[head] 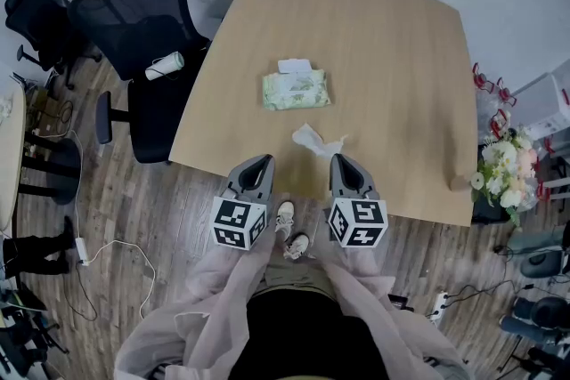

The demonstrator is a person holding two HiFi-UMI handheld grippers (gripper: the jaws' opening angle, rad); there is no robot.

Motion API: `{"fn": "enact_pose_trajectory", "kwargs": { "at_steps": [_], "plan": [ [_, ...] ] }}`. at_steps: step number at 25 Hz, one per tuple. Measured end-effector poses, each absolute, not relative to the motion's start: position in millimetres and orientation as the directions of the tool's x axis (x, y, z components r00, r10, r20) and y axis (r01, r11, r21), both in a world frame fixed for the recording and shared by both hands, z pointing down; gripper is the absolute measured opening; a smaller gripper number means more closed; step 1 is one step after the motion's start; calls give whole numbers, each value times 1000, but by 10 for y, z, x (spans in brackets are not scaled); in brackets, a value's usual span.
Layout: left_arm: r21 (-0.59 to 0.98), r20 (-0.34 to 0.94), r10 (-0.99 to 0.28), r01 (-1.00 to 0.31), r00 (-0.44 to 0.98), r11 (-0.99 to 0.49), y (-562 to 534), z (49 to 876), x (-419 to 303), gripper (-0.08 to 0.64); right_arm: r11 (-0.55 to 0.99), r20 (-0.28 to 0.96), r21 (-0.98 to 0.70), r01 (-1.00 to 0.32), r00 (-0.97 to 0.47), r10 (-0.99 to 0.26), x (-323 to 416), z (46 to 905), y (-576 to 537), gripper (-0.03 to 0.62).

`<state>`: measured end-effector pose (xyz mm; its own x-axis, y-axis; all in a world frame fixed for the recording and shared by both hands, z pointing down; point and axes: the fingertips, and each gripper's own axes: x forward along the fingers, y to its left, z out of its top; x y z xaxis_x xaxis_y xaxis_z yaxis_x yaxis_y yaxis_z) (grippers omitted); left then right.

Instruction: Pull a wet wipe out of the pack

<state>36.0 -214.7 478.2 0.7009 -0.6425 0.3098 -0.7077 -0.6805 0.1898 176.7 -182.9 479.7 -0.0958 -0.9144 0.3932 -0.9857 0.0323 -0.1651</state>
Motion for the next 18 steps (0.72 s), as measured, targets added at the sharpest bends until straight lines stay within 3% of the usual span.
{"fn": "enact_pose_trajectory", "kwargs": {
  "at_steps": [18],
  "plan": [
    [175, 304, -607, -670, 734, -722, -2052, 4691, 560, 11, -21, 374, -171, -985, -45, -926, 2172, 4643, -1541, 9]
  ]
}}
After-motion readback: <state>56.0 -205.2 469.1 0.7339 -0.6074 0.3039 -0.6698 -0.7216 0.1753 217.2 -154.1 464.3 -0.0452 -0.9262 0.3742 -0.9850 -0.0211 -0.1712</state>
